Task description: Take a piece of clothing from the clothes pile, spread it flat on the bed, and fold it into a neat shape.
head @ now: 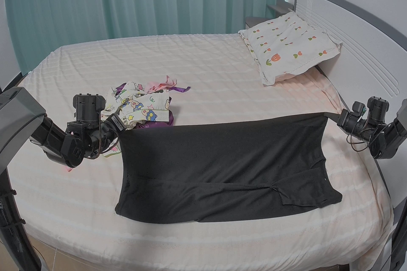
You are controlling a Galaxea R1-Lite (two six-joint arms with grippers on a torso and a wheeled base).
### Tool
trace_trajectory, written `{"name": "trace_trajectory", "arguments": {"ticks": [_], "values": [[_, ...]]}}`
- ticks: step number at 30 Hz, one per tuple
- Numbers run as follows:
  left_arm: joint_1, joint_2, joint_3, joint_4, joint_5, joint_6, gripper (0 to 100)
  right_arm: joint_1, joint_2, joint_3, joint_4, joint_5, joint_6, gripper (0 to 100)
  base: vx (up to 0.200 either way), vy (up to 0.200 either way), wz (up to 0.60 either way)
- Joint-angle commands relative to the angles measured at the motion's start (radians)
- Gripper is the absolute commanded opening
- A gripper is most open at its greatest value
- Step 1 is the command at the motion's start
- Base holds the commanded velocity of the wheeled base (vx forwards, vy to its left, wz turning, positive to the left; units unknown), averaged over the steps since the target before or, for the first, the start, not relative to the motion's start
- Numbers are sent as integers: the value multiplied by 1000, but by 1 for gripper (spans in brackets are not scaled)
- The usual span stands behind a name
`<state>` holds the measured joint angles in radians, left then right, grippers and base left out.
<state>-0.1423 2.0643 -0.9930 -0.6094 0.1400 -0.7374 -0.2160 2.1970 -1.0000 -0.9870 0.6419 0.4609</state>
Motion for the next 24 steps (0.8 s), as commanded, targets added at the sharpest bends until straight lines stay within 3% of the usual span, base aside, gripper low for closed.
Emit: {"name": "trace_trajectory", "arguments": {"ticks": [1,14,24], "values": [[1,-4,48,-4,-5,1,0,-13,-33,80,-19,15,-22,0,0,0,0],[-2,14,209,-73,-56,10,0,-42,-23,276,-24,39,-180,0,0,0,0],[-6,109,235,-76,-62,20,0,-52,6,362,-25,64,-266,0,0,0,0]]}}
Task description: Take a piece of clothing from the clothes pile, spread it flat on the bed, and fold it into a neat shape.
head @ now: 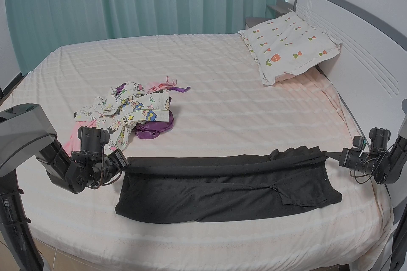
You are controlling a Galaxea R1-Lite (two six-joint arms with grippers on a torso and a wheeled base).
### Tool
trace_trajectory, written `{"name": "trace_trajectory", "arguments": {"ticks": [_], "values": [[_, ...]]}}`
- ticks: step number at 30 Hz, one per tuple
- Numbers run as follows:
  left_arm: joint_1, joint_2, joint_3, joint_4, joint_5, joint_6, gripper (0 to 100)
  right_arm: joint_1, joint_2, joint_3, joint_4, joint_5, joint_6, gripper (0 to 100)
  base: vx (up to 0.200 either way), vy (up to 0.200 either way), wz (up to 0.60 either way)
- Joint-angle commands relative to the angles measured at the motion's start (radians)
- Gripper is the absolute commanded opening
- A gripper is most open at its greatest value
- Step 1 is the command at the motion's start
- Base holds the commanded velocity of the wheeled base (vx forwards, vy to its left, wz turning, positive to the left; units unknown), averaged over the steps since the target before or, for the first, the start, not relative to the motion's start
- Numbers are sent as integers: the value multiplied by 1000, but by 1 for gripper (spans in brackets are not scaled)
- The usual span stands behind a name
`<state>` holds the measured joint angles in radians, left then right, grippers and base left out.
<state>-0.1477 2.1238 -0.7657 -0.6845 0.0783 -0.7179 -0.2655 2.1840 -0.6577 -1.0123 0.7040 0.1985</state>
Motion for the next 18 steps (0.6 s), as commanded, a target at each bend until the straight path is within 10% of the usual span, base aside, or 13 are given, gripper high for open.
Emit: {"name": "trace_trajectory", "arguments": {"ticks": [1,17,18], "values": [[-1,56,9,-6,-2,-2,0,-6,20,21,0,2,-5,0,0,0,0],[-6,94,63,-70,-17,-8,0,-17,42,66,0,3,-25,0,0,0,0],[-6,94,72,-70,-28,-8,100,-17,46,73,0,3,-30,0,0,0,0]]}}
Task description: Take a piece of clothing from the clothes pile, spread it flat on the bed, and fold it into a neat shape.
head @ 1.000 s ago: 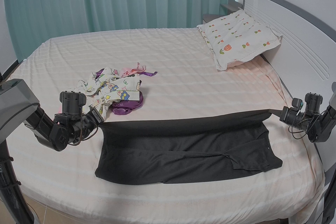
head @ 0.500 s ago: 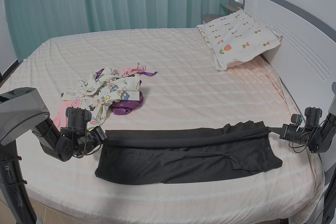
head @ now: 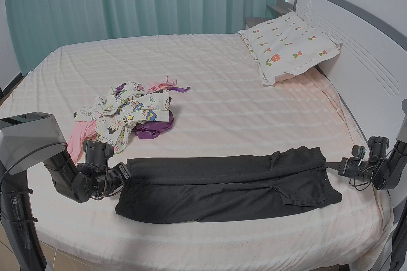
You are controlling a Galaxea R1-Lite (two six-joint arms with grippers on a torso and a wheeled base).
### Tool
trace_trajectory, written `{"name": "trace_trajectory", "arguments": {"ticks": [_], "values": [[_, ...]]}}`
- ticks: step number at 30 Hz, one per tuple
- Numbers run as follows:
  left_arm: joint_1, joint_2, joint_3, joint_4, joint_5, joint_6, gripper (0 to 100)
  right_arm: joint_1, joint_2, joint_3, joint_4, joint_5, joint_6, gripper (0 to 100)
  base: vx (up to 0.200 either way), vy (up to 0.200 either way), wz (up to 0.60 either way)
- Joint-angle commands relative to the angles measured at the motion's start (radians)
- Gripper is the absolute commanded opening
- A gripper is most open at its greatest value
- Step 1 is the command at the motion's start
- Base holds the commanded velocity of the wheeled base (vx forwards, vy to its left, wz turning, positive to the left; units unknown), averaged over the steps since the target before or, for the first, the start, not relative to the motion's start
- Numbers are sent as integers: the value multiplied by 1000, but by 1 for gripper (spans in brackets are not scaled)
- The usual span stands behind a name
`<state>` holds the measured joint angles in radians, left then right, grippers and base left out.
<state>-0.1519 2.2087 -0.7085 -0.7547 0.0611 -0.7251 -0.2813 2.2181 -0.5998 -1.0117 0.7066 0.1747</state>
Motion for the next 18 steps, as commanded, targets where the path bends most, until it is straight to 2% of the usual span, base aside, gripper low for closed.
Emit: {"name": "trace_trajectory", "arguments": {"ticks": [1,2,7,11,15,18], "values": [[-1,9,17,0,-12,0,100,-1,12,17,-1,1,-7,0,0,0,0],[-1,8,24,0,-12,0,100,-1,12,21,-1,1,-15,100,0,0,0],[0,-15,58,-2,-14,-4,100,-26,-29,26,-1,7,-9,100,0,0,0],[8,-55,78,-11,-17,-11,100,-45,-74,29,4,40,-3,100,0,0,0],[14,-142,100,-25,-33,-105,100,-41,-161,69,1,45,78,100,0,0,0],[14,-207,130,-29,-46,-163,100,-24,-236,110,-2,33,181,100,0,0,0]]}}
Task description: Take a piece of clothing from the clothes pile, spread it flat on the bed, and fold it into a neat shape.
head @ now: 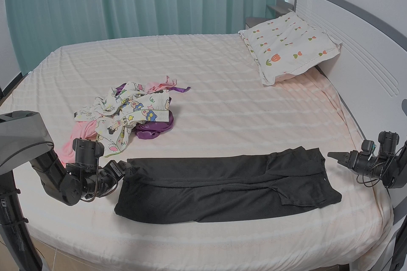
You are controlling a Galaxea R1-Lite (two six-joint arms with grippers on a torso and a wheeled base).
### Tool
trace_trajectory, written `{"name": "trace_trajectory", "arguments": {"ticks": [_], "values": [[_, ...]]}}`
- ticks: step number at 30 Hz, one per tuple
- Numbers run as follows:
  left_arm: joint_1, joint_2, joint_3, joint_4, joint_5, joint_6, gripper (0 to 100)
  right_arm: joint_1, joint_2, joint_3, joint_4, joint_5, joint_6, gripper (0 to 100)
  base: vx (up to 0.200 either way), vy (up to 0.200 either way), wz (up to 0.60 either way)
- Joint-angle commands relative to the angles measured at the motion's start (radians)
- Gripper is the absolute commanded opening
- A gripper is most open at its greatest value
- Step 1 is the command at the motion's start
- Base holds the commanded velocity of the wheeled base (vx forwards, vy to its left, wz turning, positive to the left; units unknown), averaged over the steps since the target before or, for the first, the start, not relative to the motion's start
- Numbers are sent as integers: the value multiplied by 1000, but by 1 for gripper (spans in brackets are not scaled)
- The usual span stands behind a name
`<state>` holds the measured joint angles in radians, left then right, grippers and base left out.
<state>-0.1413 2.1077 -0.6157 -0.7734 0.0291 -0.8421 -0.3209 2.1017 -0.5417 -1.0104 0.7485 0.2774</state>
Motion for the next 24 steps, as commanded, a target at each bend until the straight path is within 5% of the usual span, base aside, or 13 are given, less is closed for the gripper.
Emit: {"name": "trace_trajectory", "arguments": {"ticks": [1,4,10,16,24], "values": [[3,-109,41,-10,-15,-48,100,16,-124,54,-4,-11,83,100,0,0,0],[8,-173,97,-18,-58,-101,100,48,-227,124,-4,-74,224,100,0,0,0],[5,-278,203,-23,-129,-206,100,95,-341,210,7,-212,361,100,0,0,0],[-14,-316,297,-23,-158,-270,100,195,-358,305,-4,-373,508,100,-200,0,0],[-23,-299,364,-23,-173,-290,100,246,-356,324,-5,-413,661,100,-200,0,0]]}}
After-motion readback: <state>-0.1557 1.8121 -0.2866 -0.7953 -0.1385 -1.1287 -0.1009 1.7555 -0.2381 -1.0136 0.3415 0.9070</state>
